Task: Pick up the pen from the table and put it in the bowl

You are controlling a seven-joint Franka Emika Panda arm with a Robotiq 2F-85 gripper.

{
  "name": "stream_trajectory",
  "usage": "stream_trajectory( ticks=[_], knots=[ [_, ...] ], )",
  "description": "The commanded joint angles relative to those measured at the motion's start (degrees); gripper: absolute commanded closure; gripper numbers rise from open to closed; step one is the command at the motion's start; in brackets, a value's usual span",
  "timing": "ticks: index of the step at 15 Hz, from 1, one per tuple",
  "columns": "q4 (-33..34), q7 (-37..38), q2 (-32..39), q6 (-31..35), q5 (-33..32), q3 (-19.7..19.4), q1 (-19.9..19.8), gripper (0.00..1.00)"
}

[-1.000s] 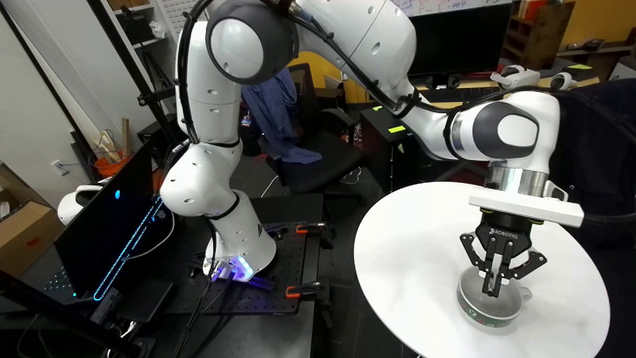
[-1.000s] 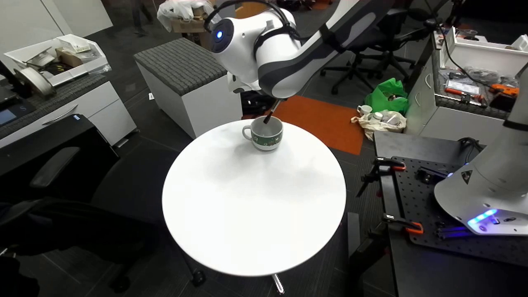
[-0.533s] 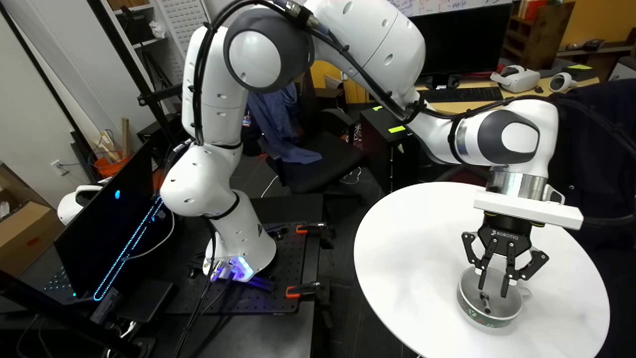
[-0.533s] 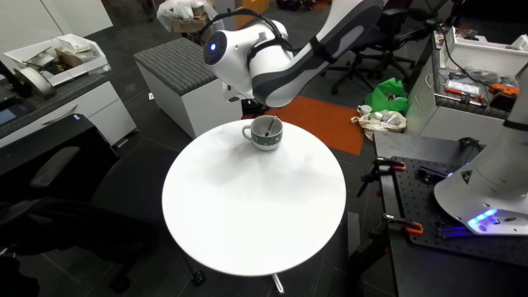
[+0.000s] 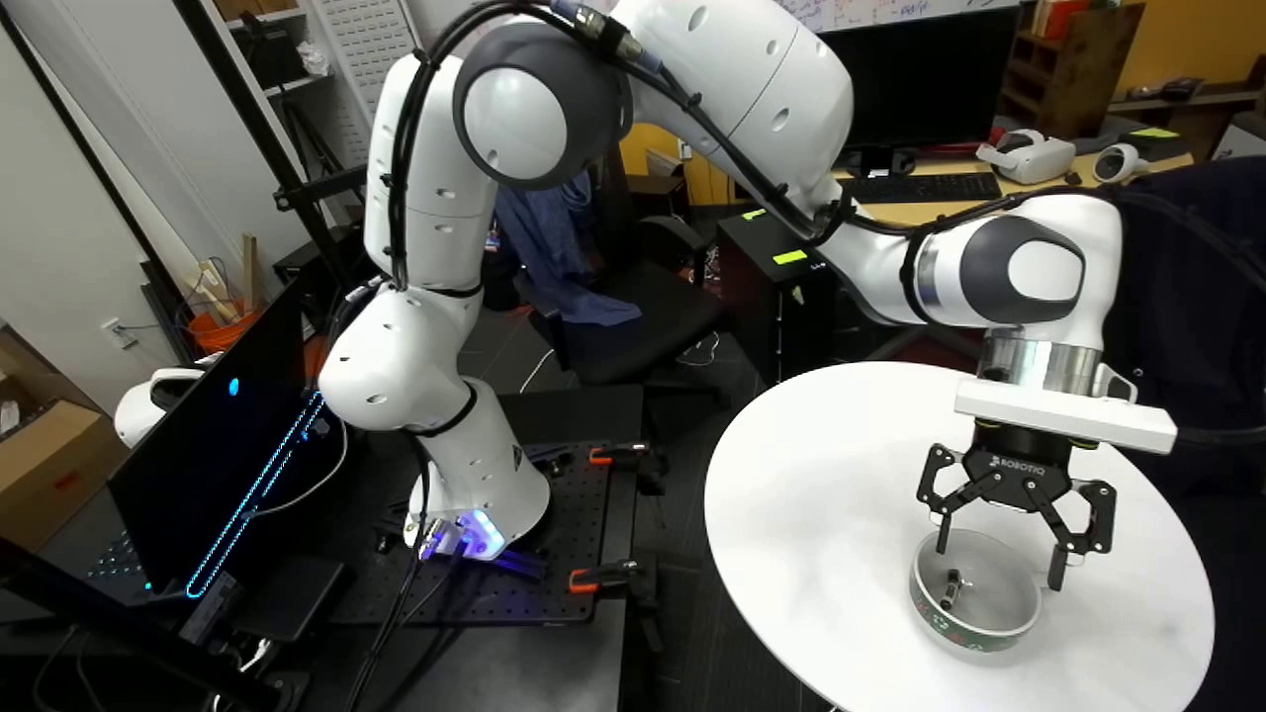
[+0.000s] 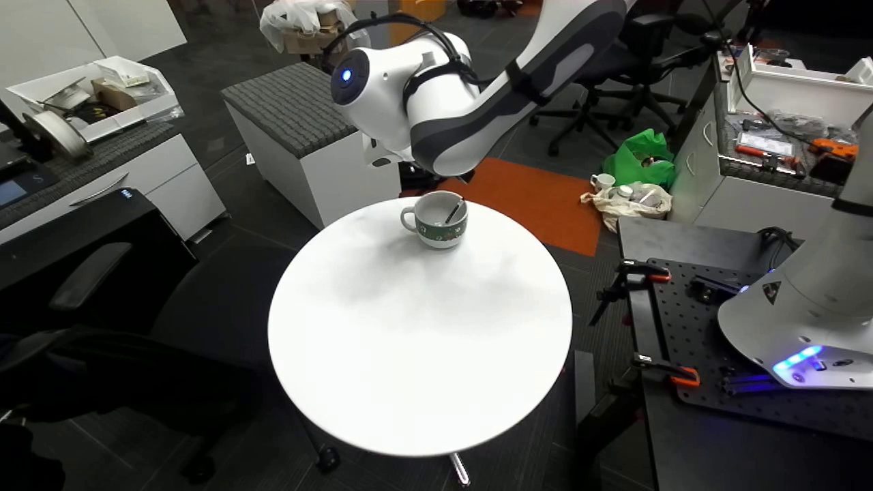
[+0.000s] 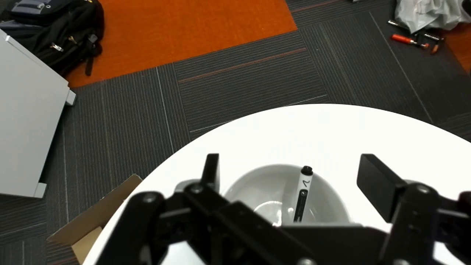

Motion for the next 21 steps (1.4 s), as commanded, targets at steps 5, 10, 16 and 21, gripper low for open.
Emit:
stream_trajectory(
  ticks=[5, 10, 16, 21],
  knots=[
    [-0.6, 0.2, -4.4, 2.6, 0.2, 1.3, 0.1, 0.00],
    [-1.7, 0.9, -8.3, 14.5, 3.5, 3.8, 0.2, 0.00],
    [0.5, -1.3, -6.9, 21.5, 8.0, 4.8, 2.0, 0.00],
    [0.5, -1.5, -6.9, 22.6, 8.9, 5.3, 2.4, 0.00]
  ],
)
